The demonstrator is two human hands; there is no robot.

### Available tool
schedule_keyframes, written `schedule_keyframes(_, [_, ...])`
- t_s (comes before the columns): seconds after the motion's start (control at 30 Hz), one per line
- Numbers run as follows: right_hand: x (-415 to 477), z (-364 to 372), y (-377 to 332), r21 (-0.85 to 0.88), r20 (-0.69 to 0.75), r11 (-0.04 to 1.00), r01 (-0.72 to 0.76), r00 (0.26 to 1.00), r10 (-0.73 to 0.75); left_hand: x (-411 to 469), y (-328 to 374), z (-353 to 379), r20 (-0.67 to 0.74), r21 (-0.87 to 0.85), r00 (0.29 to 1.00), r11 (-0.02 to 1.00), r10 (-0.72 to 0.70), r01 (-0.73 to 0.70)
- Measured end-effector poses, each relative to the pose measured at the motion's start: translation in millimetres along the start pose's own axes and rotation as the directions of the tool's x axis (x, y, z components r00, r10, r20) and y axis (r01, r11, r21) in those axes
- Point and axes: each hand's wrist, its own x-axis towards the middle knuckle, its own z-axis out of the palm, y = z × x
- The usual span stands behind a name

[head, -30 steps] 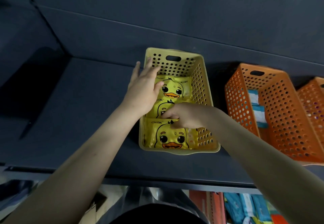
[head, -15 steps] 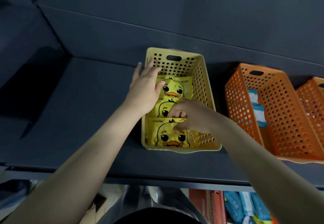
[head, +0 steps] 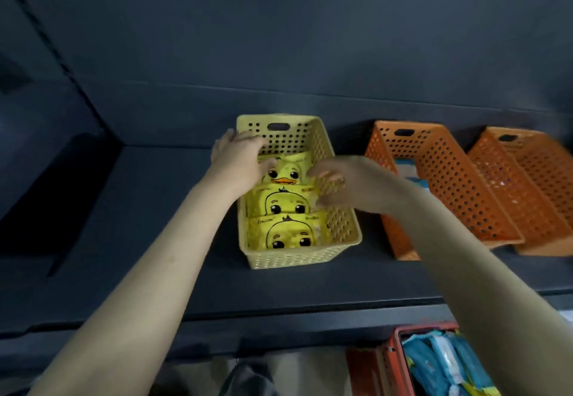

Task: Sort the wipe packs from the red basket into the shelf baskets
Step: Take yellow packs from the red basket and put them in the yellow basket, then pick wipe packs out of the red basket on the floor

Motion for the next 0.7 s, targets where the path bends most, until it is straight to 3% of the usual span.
schedule_keyframes(0.07, [-35, -25, 5, 0.018, -0.174, 1.0, -0.011, 0.985, 0.014, -12, 20, -14, -0.039, -0.022, 0.999, 0.999, 0.022, -0.023])
schedule_keyframes(0.17, [-106, -44, 25, -0.013, -0.426, 0.998, -0.055, 0.904, 0.045, -45, 60, -21, -0.12, -0.127, 0.989, 0.987, 0.088, -0.103])
schedule_keyframes(0.3, [-228, -22, 65, 0.041, -0.605, 0.989, -0.142, 0.784, 0.138, -119, 124, 13, -0.242, -0.274, 0.948, 0.923, 0.207, -0.272])
schedule_keyframes(0.43, [-354, 42, 104, 0.235, -0.674, 0.961, -0.146, 0.688, 0.269, -221, 188, 85, -0.27, -0.487, 0.929, 0.797, 0.253, -0.358])
schedule_keyframes(0.7, [-522, 168, 158, 0.399, -0.581, 0.859, -0.321, 0.636, 0.508, -386, 263, 221, 0.0, -0.417, 0.893, 0.811, 0.451, -0.41])
